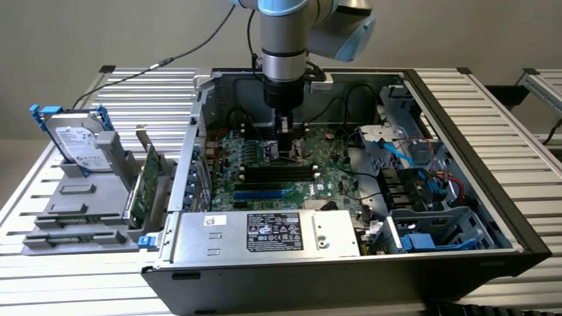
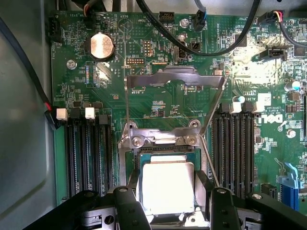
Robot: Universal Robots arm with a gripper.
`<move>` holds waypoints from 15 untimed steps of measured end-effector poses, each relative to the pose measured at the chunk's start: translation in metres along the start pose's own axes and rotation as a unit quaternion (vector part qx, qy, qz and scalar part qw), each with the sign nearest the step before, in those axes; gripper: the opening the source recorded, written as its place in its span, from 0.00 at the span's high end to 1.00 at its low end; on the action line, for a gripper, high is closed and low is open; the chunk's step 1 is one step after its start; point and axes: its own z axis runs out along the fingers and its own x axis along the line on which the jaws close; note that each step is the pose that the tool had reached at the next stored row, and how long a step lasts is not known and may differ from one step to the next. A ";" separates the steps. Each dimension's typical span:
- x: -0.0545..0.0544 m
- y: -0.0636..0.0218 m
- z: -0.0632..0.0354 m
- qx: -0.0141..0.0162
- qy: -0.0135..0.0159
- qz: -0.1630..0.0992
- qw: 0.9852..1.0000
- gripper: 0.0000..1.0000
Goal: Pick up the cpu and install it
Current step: 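Place the cpu into insertion slot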
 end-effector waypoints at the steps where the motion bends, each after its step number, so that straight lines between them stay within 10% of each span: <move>1: 0.000 0.0000 0.0003 0.000 0.000 0.000 1.000 0.45; 15: 0.004 -0.0002 0.0023 0.000 0.000 0.000 1.000 0.45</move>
